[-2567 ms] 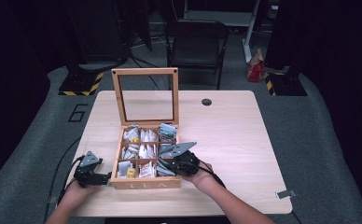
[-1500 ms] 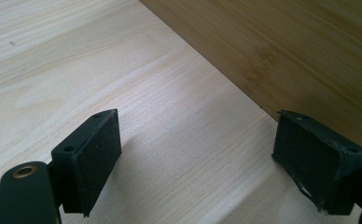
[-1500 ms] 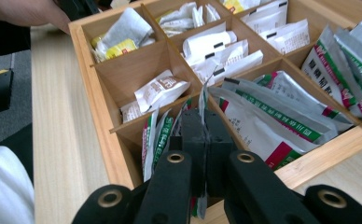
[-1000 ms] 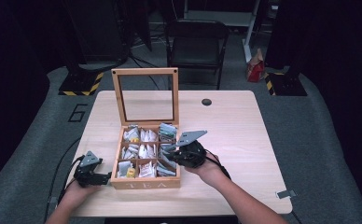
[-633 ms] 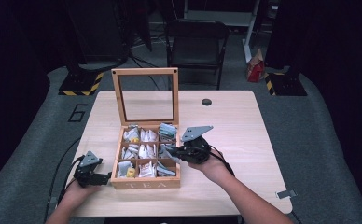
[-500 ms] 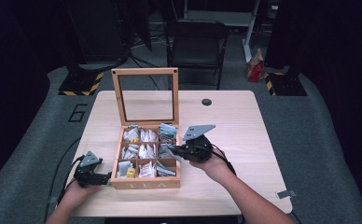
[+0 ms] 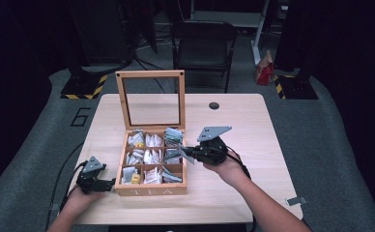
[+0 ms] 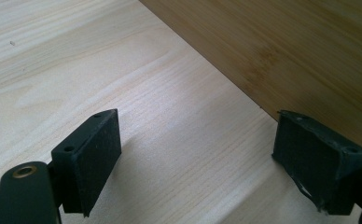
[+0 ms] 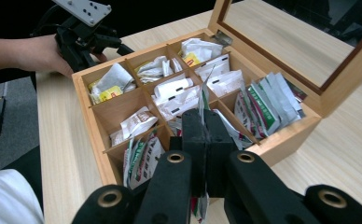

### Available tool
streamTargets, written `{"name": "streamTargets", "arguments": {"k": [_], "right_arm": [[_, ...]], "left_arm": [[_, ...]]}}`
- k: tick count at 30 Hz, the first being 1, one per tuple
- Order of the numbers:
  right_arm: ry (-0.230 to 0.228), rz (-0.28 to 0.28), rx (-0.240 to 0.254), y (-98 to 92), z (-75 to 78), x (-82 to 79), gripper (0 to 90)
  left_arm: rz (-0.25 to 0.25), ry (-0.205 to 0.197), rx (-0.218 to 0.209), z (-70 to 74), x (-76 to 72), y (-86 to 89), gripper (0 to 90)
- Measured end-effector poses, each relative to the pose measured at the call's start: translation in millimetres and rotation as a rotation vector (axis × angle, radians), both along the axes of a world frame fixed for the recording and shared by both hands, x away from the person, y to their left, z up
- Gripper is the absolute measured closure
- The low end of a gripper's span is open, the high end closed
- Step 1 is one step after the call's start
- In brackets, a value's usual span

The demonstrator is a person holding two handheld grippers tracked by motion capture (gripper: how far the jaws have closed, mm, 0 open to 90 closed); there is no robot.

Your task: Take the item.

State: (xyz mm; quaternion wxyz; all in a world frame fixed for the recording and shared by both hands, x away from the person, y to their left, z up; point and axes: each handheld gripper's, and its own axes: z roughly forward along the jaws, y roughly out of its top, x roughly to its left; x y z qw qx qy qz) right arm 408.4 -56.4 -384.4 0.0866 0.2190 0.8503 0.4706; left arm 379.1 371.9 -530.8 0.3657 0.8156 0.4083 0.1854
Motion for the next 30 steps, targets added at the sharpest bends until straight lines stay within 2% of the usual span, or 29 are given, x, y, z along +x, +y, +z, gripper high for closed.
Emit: {"name": "streamTargets", "arguments": {"k": [17, 30], "right_arm": [[-0.011, -0.056, 0.002, -21.4, 3.6, 6.7, 89.9], [-0.018, -0.111, -0.001, -46.2, 1.0, 11.1, 89.9]], "left_arm": [[0.000, 0.000, 0.000, 0.0, 0.0, 0.0, 14.7], [0.000, 0.000, 0.000, 0.0, 0.0, 0.0, 14.7]]}}
